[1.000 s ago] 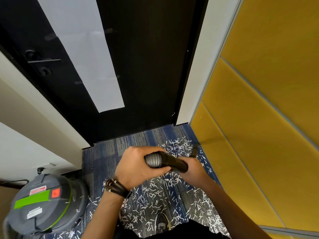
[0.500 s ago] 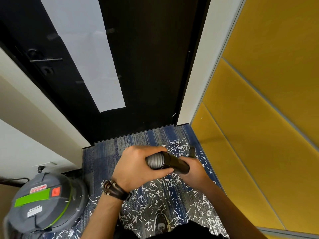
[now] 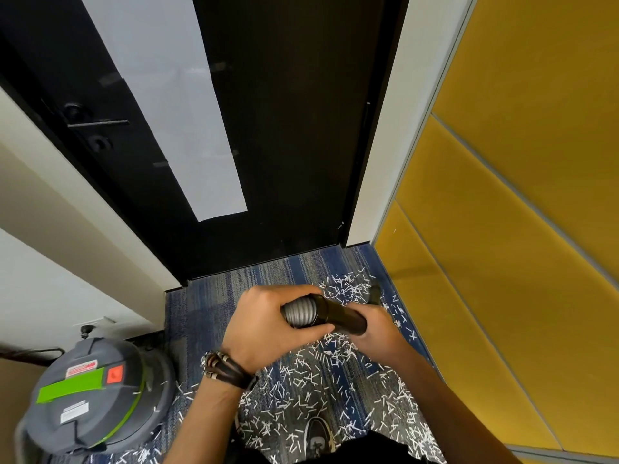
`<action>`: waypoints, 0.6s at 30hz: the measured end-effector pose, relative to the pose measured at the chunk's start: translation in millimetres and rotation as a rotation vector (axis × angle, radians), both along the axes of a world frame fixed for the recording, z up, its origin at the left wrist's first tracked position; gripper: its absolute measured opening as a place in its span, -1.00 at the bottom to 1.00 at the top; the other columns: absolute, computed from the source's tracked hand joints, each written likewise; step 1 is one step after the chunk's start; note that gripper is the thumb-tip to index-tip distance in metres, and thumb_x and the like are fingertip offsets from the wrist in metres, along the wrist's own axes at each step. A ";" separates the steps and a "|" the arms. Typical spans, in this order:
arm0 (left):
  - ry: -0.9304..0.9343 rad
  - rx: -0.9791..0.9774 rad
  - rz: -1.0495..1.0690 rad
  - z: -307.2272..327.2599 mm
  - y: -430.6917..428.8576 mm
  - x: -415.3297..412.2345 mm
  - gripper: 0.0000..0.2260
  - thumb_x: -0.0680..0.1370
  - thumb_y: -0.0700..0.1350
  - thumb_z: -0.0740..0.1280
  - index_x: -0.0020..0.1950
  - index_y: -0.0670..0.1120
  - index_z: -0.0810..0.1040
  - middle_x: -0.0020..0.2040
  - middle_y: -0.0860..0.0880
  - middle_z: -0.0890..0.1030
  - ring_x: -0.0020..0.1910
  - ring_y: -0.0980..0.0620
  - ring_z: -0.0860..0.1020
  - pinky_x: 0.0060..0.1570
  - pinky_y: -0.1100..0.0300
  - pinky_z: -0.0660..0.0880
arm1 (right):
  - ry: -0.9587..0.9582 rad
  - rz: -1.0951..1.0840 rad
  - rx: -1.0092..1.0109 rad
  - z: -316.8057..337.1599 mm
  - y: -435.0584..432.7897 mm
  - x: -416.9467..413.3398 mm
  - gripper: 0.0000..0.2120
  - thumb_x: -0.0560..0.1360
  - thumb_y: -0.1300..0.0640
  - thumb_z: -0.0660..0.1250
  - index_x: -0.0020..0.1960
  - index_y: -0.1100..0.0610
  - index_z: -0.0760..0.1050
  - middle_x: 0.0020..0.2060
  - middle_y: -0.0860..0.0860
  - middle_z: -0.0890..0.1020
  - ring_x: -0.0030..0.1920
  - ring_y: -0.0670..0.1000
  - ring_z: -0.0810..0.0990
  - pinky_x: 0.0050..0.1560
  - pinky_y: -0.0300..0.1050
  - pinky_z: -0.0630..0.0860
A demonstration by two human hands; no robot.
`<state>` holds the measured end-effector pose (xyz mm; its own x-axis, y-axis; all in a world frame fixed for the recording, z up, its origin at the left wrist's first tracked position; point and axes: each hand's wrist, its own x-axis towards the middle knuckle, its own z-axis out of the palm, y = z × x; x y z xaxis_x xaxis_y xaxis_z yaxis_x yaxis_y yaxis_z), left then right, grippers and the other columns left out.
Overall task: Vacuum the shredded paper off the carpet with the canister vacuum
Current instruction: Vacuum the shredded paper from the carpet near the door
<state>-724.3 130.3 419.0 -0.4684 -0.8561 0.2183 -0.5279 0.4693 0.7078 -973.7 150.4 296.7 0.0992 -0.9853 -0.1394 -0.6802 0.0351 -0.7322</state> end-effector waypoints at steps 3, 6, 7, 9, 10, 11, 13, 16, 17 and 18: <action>-0.035 -0.005 0.004 -0.1 -0.1 -2.9 -0.53 0.39 0.37 0.47 0.24 0.23 0.64 0.00 0.27 0.70 -0.02 0.30 0.65 0.03 0.21 0.64 | -0.006 -0.010 -0.009 1.3 -4.5 -0.6 -0.70 0.46 0.29 0.48 -0.07 -0.12 0.54 -0.24 -0.13 0.64 -0.22 -0.21 0.61 -0.24 -0.41 0.40; -0.059 -0.014 0.017 1.4 0.9 -6.0 -0.53 0.38 0.38 0.46 0.23 0.24 0.64 -0.01 0.27 0.70 -0.03 0.30 0.64 0.03 0.20 0.64 | -0.025 0.009 -0.015 0.4 -7.8 1.1 -0.70 0.46 0.31 0.46 -0.07 -0.11 0.55 -0.24 -0.11 0.64 -0.22 -0.19 0.61 -0.23 -0.41 0.40; -0.062 -0.020 0.019 2.3 1.2 -6.3 -0.54 0.39 0.37 0.46 0.22 0.23 0.64 -0.01 0.26 0.71 -0.04 0.29 0.65 0.02 0.19 0.64 | -0.032 0.018 -0.013 -0.9 -8.4 2.9 -0.71 0.46 0.31 0.47 -0.05 -0.08 0.57 -0.24 -0.12 0.64 -0.21 -0.20 0.61 -0.23 -0.41 0.41; -0.065 -0.039 0.011 3.1 1.2 -5.9 -0.54 0.39 0.36 0.46 0.22 0.22 0.62 -0.02 0.25 0.72 -0.05 0.28 0.65 -0.01 0.19 0.65 | -0.033 0.025 -0.016 -4.2 -7.6 5.8 -0.73 0.45 0.32 0.48 -0.01 -0.03 0.59 -0.23 -0.15 0.63 -0.21 -0.25 0.60 -0.23 -0.44 0.40; -0.063 -0.041 0.006 3.6 1.5 -5.0 -0.53 0.38 0.36 0.47 0.23 0.22 0.60 -0.02 0.26 0.72 -0.05 0.29 0.66 -0.01 0.19 0.65 | -0.035 0.025 -0.018 -6.2 -6.1 6.3 -0.75 0.45 0.33 0.48 -0.01 0.02 0.61 -0.23 -0.15 0.63 -0.22 -0.24 0.60 -0.24 -0.44 0.40; -0.062 -0.039 0.001 3.9 2.1 -4.1 -0.52 0.38 0.36 0.48 0.23 0.22 0.60 -0.02 0.26 0.72 -0.04 0.29 0.66 0.00 0.18 0.64 | -0.041 0.025 -0.017 -8.0 -3.9 6.1 -0.78 0.44 0.32 0.48 -0.01 0.05 0.62 -0.24 -0.13 0.64 -0.22 -0.22 0.61 -0.24 -0.44 0.40; -0.062 -0.042 -0.015 4.1 4.1 -3.3 -0.52 0.37 0.37 0.50 0.22 0.22 0.63 -0.01 0.27 0.72 -0.03 0.30 0.66 0.03 0.18 0.63 | -0.053 0.014 -0.012 -10.2 1.5 3.7 -0.80 0.44 0.30 0.49 -0.03 0.04 0.63 -0.26 -0.09 0.66 -0.25 -0.16 0.61 -0.25 -0.40 0.40; -0.057 -0.051 -0.007 7.5 7.4 -5.5 -0.52 0.37 0.38 0.48 0.21 0.21 0.66 0.00 0.26 0.72 -0.02 0.30 0.65 0.05 0.21 0.63 | -0.075 -0.012 -0.018 -6.9 4.9 1.6 -0.80 0.44 0.31 0.48 -0.11 0.02 0.60 -0.30 -0.09 0.63 -0.29 -0.15 0.58 -0.29 -0.38 0.37; -0.060 -0.060 -0.001 8.6 8.0 -6.0 -0.53 0.37 0.38 0.46 0.21 0.21 0.66 -0.01 0.25 0.72 -0.03 0.29 0.65 0.03 0.22 0.63 | -0.081 -0.016 -0.027 -4.1 4.2 2.0 -0.76 0.44 0.32 0.48 -0.12 -0.02 0.59 -0.30 -0.10 0.62 -0.29 -0.16 0.58 -0.29 -0.39 0.36; -0.064 -0.071 0.003 9.9 8.4 -5.9 -0.53 0.38 0.37 0.45 0.21 0.21 0.64 -0.01 0.25 0.72 -0.03 0.28 0.65 0.02 0.23 0.63 | -0.092 -0.011 -0.038 -0.6 2.8 3.3 -0.72 0.45 0.32 0.48 -0.12 -0.06 0.57 -0.31 -0.11 0.62 -0.28 -0.16 0.58 -0.29 -0.39 0.37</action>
<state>-730.3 138.6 428.8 -0.4805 -0.8410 0.2486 -0.5724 0.5155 0.6376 -970.5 153.2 296.1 0.0991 -0.9907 -0.0930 -0.6096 0.0135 -0.7926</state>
